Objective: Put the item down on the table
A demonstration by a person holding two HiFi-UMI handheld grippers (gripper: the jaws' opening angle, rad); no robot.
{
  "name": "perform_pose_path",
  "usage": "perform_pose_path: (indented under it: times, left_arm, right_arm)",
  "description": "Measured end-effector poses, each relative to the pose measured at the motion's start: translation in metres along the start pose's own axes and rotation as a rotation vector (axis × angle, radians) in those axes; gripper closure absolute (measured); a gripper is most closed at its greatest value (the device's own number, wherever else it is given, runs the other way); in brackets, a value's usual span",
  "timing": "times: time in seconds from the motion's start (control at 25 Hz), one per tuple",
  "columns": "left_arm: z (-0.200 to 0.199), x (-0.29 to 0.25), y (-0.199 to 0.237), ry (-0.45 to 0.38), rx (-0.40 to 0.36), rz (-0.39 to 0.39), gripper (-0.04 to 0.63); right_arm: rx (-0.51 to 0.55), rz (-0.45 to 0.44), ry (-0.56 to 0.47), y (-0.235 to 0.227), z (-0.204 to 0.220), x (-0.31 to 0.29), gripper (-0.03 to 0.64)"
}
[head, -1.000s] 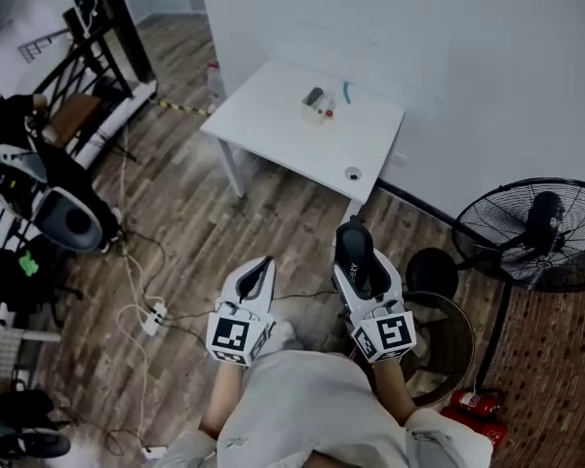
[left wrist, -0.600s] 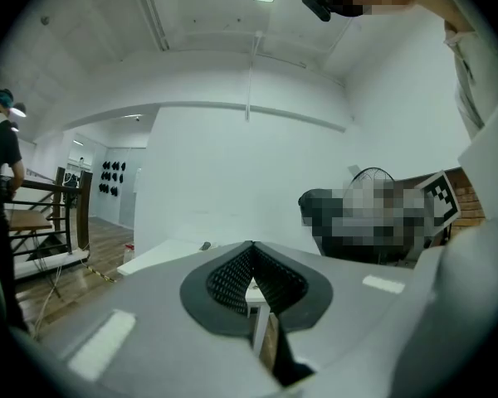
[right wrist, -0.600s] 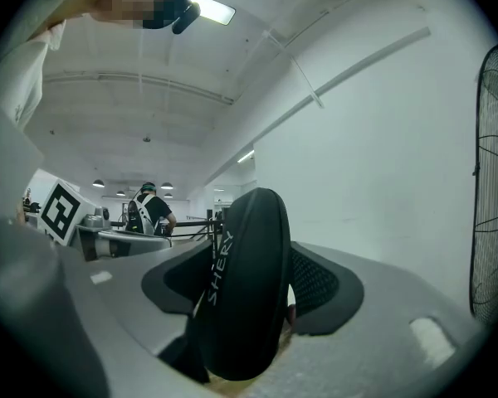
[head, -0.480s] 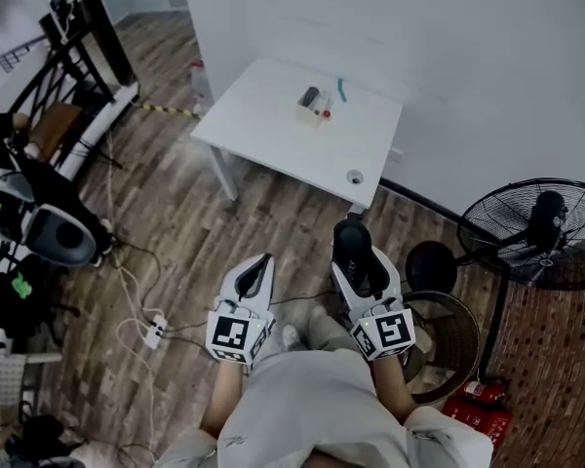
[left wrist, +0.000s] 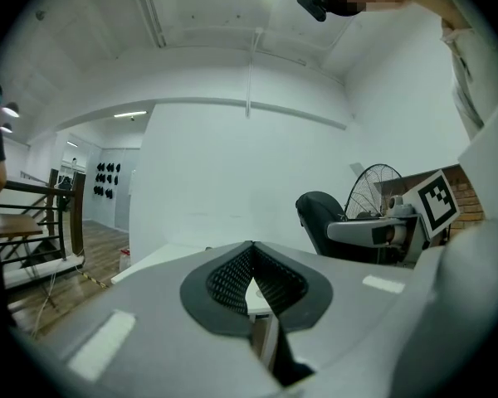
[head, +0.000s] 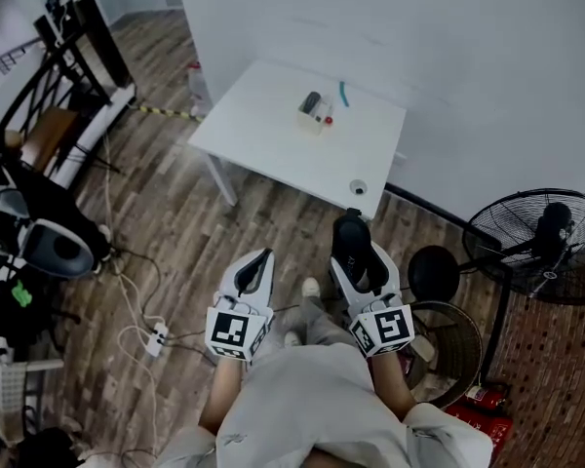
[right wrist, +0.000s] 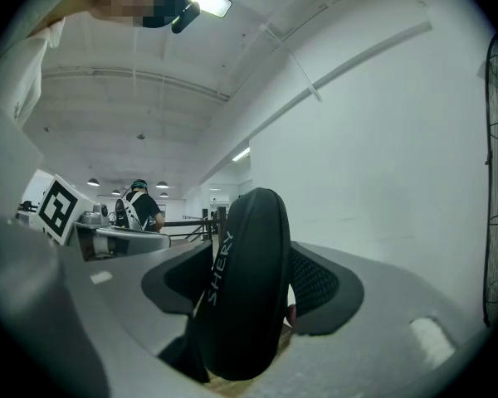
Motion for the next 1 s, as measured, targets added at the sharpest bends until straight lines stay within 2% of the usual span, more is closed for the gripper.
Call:
perform_pose_path:
  times: [0.32,1.0]
  left_arm:
    - [-0.010,-0.051,0.031,0.014,-0.003,-0.004,0.578]
    - [-0.033,-0.173,0.090,0.051,-0.020,-0.051,0.578]
  right_arm:
    - [-0.017,-0.009,0.003,-0.027,0.001,-0.056,0.336]
    - [-0.047,-0.093,0.019,-0.095,-0.016,-0.182,0.336]
Point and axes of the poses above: the fingertips, and each gripper's own axes: x backward along the fingers, y to its left, z out of its underside, the point moved 7 cm from there along x, backward along the fingers, and after that the axes turned 13 degrees about z, right-handed, at the moved point
